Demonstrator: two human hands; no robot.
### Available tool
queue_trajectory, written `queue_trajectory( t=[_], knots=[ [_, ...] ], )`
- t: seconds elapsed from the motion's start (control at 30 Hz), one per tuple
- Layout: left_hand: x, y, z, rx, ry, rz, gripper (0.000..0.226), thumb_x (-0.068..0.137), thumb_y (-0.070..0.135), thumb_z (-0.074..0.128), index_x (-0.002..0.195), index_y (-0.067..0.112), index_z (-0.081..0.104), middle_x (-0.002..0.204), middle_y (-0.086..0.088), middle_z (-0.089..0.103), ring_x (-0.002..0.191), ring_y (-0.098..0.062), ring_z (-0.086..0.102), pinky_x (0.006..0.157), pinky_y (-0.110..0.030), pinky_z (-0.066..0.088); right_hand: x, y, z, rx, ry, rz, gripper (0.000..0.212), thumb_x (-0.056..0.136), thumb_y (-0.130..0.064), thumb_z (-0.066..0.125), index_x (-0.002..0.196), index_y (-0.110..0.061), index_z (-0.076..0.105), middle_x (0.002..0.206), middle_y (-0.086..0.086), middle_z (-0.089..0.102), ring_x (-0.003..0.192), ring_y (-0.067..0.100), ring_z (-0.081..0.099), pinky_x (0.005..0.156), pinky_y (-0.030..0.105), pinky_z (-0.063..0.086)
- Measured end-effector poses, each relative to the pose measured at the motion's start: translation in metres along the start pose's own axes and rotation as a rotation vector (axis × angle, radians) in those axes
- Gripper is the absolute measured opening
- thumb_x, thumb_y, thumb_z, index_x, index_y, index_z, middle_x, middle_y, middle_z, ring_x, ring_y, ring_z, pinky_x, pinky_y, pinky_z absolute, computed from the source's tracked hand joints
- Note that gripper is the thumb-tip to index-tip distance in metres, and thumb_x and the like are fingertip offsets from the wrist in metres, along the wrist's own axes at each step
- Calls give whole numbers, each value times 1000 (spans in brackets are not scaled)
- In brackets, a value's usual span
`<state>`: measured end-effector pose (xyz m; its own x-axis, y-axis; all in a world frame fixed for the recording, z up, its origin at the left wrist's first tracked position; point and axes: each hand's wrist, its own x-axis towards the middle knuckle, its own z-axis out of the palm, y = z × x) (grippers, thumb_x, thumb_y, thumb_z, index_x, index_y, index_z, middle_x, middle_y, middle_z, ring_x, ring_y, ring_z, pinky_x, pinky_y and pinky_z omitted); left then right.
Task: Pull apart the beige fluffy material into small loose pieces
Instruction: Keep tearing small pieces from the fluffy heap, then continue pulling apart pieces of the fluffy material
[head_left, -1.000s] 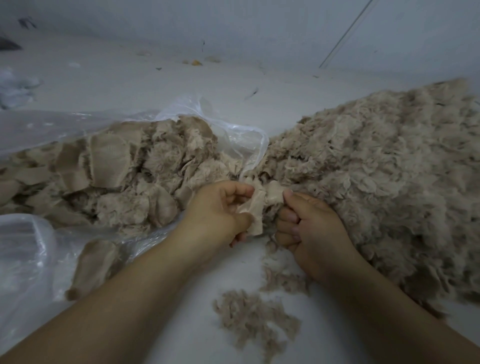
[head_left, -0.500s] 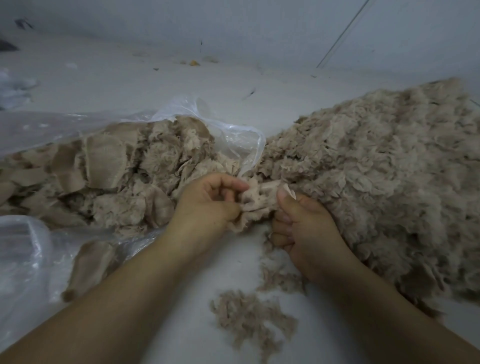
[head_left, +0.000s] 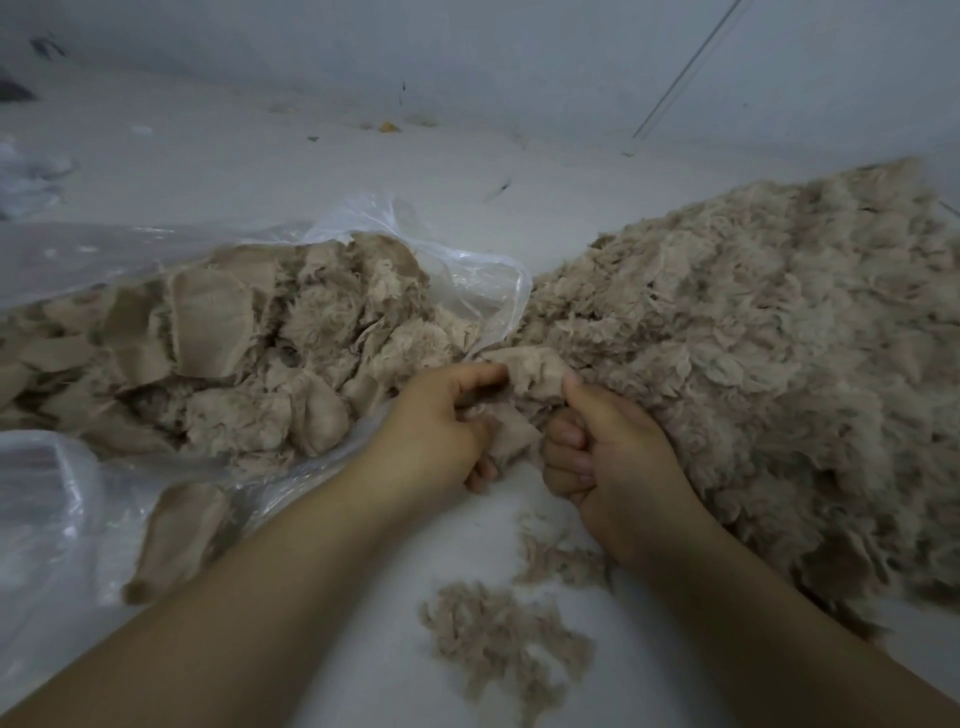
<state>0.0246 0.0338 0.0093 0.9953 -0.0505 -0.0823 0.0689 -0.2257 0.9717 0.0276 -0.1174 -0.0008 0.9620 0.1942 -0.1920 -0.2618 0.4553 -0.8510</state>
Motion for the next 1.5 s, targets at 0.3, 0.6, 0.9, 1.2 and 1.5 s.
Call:
queue_trajectory(
  t=[0.3,0.6,0.9,1.2,1.5],
  knots=[
    [-10,5,-10,-201,51,95,25,89,-11,54,85,11,64,65,-12,56,30,-15,43,33,-18,31,-4,-4,4,-27,13,-2,47,98,-32,50,53,-21,55,45,-5,32,33,4,21,35,12,19],
    [-21,13,-12,-409,-210,296,36,73,-8,54,91,18,71,86,-2,61,45,-18,45,36,-21,37,-5,-4,-3,-114,-135,2,29,79,-36,61,74,-9,54,53,-2,28,37,6,21,35,16,20],
    [-13,6,-14,-469,-97,339,32,78,-5,60,105,13,63,90,0,61,51,-14,49,40,-21,43,-13,-3,-1,-252,-220,-91,17,78,-27,74,67,-15,70,45,-8,44,36,1,32,37,14,30],
    [-16,6,-8,-503,-229,317,31,82,-6,61,107,12,63,92,-4,60,50,-12,52,38,-19,42,-15,-5,-2,-296,-314,-84,13,82,-25,71,79,-12,74,58,5,59,37,1,39,38,13,34],
    [-19,8,-4,-230,37,207,40,67,34,82,92,10,63,71,-8,62,37,-14,47,34,-21,34,-10,-7,-2,-150,-201,-64,17,78,-32,69,75,-15,69,53,-1,57,35,1,33,34,14,27]
  ],
)
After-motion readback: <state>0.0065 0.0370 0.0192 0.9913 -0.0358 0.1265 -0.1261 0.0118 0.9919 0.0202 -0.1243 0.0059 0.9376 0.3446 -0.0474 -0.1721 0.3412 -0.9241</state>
